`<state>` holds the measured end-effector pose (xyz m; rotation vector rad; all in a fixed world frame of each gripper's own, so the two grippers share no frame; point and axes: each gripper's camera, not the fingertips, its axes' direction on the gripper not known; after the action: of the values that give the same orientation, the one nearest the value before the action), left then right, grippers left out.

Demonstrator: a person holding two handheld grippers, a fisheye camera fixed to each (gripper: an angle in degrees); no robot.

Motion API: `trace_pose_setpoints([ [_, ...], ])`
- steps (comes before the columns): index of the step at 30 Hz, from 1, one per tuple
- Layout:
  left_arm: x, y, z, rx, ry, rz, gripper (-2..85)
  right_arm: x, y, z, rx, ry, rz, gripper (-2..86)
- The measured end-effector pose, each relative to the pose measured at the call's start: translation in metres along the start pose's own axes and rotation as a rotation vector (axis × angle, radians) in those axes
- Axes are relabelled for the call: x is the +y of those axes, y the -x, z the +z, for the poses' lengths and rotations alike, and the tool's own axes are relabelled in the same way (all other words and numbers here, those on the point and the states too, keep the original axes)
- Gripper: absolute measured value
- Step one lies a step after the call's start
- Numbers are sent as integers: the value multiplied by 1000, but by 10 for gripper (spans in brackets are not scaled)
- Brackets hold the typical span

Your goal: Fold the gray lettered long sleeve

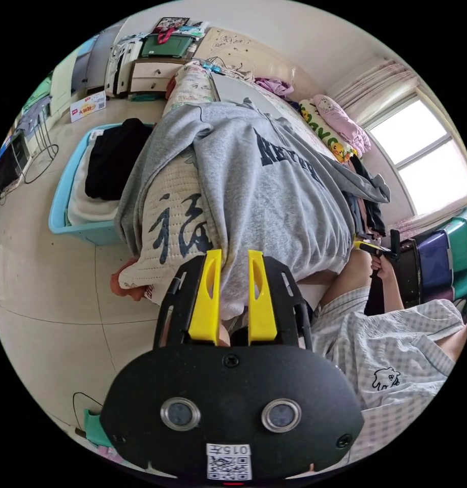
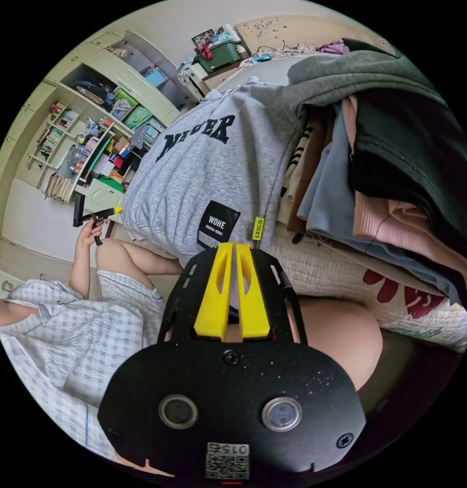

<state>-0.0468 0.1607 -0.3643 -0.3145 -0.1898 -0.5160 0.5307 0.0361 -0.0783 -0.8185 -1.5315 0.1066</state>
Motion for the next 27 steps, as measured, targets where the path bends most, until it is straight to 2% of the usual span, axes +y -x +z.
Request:
trace_pose_setpoints([
  [3,-3,-8,-3,-56,32,9,54,11,-13,-10,69,-81,59,103],
  [5,-4,-10,-4,-64,36,6,51,19,-18,-18,108,-138,73,112],
  [9,-3,-11,-7,-35,29,-31,68,13,-38,-3,114,-95,122,136],
  [11,-2,-13,-7,-26,28,-39,75,1,-40,23,110,-12,97,127],
  [13,-2,-22,-5,-97,34,-26,61,-5,-34,36,205,22,72,112],
  [17,-2,-36,-12,-148,42,20,32,2,-29,42,222,64,-7,39],
  [18,0,-40,-19,-161,28,30,26,8,-28,40,295,80,-20,26],
  [23,8,-45,-25,-231,55,34,20,26,-37,60,351,171,-51,15],
  [27,5,-37,-2,-188,93,3,33,23,-49,102,344,257,-36,29],
])
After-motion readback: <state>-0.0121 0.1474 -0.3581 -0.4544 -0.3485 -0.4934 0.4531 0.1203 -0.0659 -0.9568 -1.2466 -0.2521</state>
